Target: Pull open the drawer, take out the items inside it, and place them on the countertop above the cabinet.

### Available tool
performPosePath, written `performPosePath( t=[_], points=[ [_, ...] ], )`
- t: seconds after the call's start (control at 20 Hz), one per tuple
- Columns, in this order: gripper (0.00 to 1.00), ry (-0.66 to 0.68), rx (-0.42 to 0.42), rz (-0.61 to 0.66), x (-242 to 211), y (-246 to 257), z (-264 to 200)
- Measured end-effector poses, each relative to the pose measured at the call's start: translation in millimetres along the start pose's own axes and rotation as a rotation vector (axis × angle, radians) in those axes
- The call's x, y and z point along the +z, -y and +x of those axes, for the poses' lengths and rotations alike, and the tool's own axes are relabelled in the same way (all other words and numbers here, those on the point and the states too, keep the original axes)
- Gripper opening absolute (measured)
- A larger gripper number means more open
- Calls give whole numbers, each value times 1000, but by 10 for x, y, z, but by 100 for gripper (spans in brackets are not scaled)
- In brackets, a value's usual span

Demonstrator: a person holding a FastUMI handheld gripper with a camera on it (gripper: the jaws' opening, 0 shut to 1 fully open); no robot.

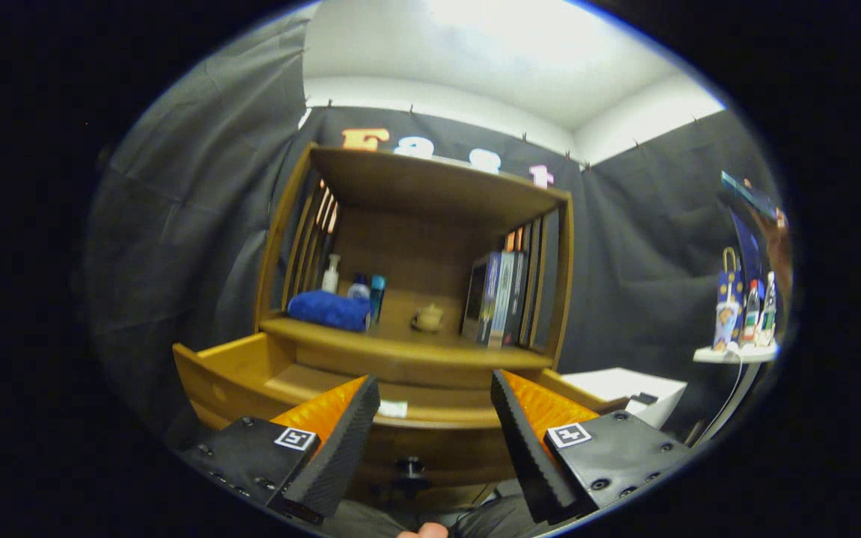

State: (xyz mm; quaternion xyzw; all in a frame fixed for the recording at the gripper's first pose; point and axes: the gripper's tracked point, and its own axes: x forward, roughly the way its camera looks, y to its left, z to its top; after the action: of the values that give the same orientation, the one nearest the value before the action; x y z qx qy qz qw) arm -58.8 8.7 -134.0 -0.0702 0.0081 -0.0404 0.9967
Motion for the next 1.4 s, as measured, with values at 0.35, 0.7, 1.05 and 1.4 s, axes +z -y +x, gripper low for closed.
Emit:
performPosePath(
  t=[0.35, 0.7, 1.05, 1.4],
  points=[
    [97, -134, -37, -13, 548, -17, 584],
    [97, -591, 2, 163, -307, -242, 1283],
    [98, -950, -26, 175, -1073, -262, 1460],
    [98, -1204, 26, 268, -1752, -594, 1334]
  ],
)
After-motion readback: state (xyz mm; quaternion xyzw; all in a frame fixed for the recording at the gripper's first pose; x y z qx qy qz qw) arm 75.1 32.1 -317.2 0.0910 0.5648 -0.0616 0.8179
